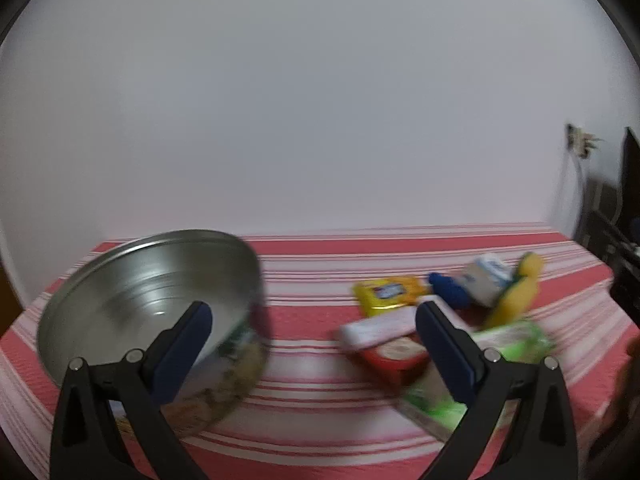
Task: Organize objects
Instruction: 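Grasp the green box with the left tool while the right tool reaches the green tissue pack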
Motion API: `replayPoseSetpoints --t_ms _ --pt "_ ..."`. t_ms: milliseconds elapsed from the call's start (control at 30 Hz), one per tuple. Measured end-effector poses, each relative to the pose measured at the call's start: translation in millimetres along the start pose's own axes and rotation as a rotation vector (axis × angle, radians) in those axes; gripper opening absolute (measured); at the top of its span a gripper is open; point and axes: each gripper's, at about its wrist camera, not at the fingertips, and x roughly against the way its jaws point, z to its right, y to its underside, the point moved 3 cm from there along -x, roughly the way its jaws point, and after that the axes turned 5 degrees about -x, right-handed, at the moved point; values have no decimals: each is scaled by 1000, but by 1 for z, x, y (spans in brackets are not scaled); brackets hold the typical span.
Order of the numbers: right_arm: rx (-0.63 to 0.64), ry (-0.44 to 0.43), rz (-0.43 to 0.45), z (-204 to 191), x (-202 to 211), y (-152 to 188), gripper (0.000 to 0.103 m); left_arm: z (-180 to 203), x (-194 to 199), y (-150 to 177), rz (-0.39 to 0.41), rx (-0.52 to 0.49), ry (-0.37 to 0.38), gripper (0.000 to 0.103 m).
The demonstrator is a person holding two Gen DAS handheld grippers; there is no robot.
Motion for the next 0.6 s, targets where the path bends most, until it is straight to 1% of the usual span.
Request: replayPoseSetpoints --t_ms 100,167,233,300,333,367,400,433,467,500,533,600 --pt "-21 19 -23 9 -6 0 103 19 11 -1 17 -21 121 103" --pt "-19 49 -39 11 -12 3 103 40 15 -2 7 -65 169 103" --pt "-44 71 -50 21 -15 3 103 65 13 -3 -15 -121 182 103" --pt "-83 80 -54 31 -19 2 103 80 9 -4 -44 -137 205 103" --pt "-99 86 -56 35 -19 2 103 85 4 -3 -68 -141 200 103" --pt "-107 88 -58 38 -19 2 103 93 -5 -2 -112 -149 192 103" --pt "-127 93 -68 44 -21 3 103 99 -10 -1 -142 -158 185 99" --pt "-136 93 -77 45 -20 1 103 103 -16 2 -171 -167 175 92" --pt "-150 91 -88 49 -22 2 103 108 -26 6 -213 -180 155 88" --pt "-167 87 -102 53 -24 3 103 107 -28 10 -242 -179 155 83" --pt "-172 87 -110 48 -21 4 103 106 -31 12 -268 -174 163 77" --pt "-186 79 -132 50 -24 5 103 99 -34 15 -295 -134 178 71"
